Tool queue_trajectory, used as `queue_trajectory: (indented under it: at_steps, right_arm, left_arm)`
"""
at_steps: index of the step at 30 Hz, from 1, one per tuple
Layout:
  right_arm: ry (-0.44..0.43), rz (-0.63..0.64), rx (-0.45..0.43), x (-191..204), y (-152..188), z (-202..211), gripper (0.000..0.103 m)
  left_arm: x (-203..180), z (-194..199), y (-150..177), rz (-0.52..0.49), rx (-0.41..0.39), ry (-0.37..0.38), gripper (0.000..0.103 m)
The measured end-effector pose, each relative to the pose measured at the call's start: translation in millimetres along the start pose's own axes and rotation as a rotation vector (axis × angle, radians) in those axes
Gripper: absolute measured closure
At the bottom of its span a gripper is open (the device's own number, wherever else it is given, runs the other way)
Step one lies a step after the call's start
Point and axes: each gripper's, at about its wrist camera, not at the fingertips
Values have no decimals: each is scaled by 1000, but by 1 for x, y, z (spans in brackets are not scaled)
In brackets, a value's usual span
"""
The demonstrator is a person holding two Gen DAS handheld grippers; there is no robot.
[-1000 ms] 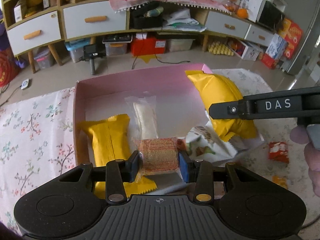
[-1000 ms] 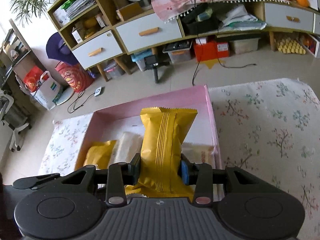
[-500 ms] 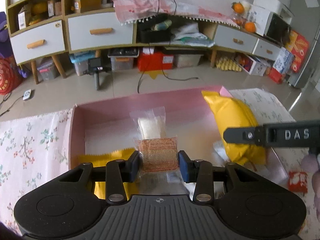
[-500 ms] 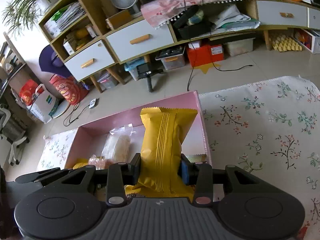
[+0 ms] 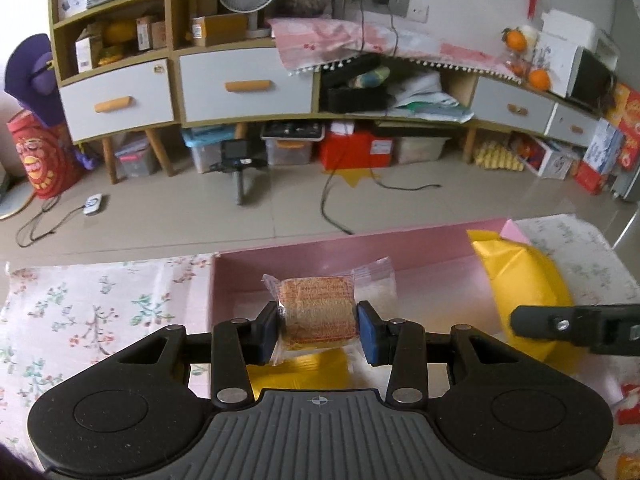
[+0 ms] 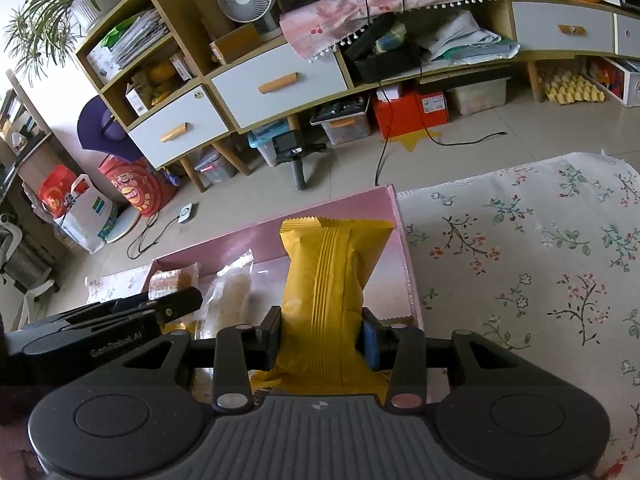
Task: Organize snacks
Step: 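Carry the yellow pack into the box with right while left carries the wafer in, releasing both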
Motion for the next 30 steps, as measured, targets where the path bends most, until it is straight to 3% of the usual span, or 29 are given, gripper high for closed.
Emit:
queue_trajectory:
  at_steps: [6, 15, 24, 30]
  right_arm:
    - [-24, -1, -12, 1, -1, 2, 83]
    - [-23, -6, -20, 1, -3, 13, 62]
    - [16, 27, -26, 6, -1, 43, 37]
    - [41, 60, -22, 15, 9, 69, 29]
  left_arm:
    - [7, 1, 3, 32, 11, 11, 61]
    - [6, 20, 9, 48, 14, 18, 29]
    - [0, 62, 21, 43, 13, 26, 19]
    - [-7, 92, 34, 31, 22, 30, 14]
Point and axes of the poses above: each gripper's, at about its wrist camera, not at the fingertips, and z roughly against the way its jaws point, x to its left, y to its underside, and after that the axes turned 4 degrees about y, right-handed
